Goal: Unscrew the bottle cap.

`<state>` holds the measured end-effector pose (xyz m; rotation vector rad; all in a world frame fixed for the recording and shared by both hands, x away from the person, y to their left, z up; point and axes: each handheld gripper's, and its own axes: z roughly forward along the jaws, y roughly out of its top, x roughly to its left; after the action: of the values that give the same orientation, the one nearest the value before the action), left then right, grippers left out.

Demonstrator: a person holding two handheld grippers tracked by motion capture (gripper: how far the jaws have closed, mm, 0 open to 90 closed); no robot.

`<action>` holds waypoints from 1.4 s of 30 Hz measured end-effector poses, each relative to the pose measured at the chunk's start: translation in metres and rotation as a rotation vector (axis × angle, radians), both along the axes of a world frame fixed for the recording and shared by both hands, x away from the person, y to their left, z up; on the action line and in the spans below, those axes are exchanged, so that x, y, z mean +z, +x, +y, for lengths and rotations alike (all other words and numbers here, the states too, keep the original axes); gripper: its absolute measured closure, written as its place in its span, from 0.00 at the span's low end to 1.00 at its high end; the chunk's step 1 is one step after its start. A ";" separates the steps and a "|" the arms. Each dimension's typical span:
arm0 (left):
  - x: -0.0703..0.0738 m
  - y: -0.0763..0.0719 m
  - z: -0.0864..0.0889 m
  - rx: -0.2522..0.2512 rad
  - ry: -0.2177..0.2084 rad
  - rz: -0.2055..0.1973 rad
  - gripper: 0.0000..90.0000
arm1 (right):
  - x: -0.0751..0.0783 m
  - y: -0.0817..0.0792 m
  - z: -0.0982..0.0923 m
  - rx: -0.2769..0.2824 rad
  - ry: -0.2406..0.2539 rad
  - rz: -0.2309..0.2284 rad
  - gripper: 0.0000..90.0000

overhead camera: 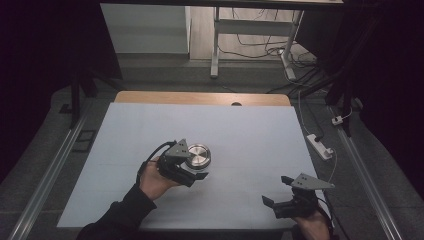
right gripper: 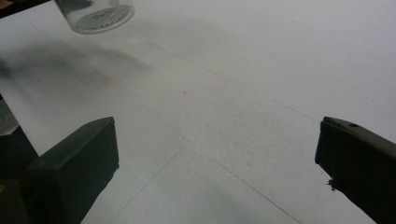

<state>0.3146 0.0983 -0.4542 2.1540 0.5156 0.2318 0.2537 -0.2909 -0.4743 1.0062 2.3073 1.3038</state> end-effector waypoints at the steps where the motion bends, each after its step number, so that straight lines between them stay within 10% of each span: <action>1: 0.000 0.000 0.000 0.000 0.000 0.000 0.17 | 0.000 0.000 0.000 0.000 0.000 0.000 0.00; 42: 0.000 0.000 -0.001 -0.003 -0.015 0.005 0.17 | 0.032 0.026 0.074 0.213 0.067 -0.025 0.00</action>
<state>0.3151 0.0976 -0.4543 2.1417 0.5155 0.2200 0.2799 -0.2169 -0.4426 0.7751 2.4202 1.4745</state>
